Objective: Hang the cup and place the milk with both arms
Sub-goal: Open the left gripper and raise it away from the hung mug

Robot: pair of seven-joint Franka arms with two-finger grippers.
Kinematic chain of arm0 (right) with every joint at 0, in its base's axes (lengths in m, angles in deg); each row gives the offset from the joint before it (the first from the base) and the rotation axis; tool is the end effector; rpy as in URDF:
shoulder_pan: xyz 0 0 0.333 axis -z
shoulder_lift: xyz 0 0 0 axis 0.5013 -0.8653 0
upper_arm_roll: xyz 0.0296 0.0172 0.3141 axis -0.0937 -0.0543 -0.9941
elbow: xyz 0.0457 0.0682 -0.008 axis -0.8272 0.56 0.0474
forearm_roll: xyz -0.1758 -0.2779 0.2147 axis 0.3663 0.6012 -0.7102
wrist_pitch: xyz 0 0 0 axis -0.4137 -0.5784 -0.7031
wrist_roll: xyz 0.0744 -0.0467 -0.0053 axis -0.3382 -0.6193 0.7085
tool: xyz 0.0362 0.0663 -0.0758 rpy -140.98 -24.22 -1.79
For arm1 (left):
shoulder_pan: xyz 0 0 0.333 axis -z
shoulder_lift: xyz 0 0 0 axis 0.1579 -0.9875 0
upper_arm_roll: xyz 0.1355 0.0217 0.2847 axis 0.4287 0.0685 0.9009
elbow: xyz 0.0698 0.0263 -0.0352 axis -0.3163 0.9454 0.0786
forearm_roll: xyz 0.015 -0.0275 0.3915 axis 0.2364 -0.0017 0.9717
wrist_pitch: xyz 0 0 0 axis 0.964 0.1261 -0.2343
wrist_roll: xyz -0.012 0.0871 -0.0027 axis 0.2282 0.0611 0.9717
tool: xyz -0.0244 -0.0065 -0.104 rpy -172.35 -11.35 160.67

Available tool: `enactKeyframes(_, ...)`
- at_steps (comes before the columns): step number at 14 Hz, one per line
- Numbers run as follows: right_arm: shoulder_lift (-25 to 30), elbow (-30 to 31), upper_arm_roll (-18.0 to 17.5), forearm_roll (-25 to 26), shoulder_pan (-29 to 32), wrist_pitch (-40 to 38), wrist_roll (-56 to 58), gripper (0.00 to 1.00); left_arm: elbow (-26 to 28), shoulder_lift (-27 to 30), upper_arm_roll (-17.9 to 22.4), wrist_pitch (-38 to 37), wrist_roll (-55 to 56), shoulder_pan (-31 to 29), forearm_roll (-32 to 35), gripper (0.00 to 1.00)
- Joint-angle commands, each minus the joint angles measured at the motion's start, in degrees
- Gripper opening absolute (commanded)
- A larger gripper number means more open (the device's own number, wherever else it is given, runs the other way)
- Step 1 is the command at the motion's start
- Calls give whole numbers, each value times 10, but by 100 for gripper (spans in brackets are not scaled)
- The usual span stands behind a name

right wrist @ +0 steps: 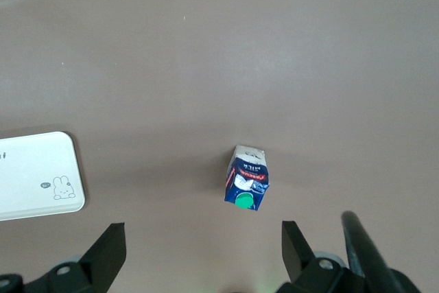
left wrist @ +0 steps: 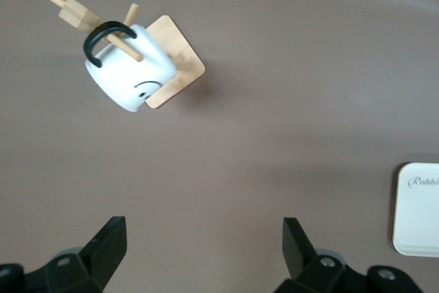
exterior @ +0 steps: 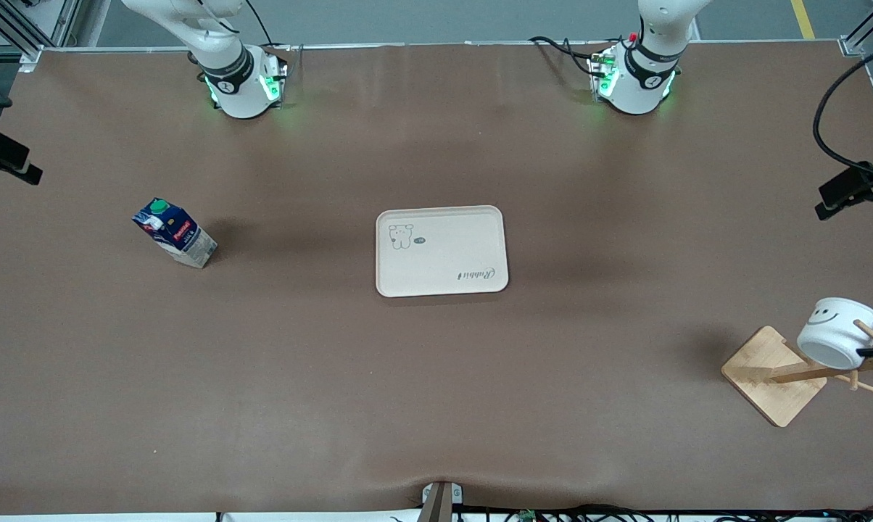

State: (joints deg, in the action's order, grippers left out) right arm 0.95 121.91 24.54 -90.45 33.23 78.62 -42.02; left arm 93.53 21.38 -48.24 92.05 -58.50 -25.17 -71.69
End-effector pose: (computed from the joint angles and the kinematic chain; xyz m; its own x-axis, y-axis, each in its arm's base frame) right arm 0.5538 -0.0147 0.7003 0.9986 -0.0522 -0.0040 -0.0523 -0.9983 -0.0244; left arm 0.5713 -0.0069 0.6611 0.9966 0.0375 0.0735 0.0420 -0.9973 -0.0604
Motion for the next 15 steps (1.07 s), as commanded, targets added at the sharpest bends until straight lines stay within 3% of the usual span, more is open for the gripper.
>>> enactKeyframes(1,121,180,0,-1,1,81,73,100,9,40,1,-23,-4,14,-7,100)
enactKeyframes(2,118,172,0,3,1,82,102,100,10,44,15,-36,-3,42,-7,100)
enactKeyframes(5,109,143,1,31,3,85,143,100,15,57,162,-58,-1,182,-23,100)
enactKeyframes(9,107,140,2,30,1,86,141,100,64,92,279,-54,7,297,-56,100)
enactKeyframes(13,106,140,1,30,5,83,138,100,107,127,341,-43,37,367,-57,100)
enactKeyframes(15,105,140,2,29,7,82,139,100,120,136,353,-39,40,372,-56,100)
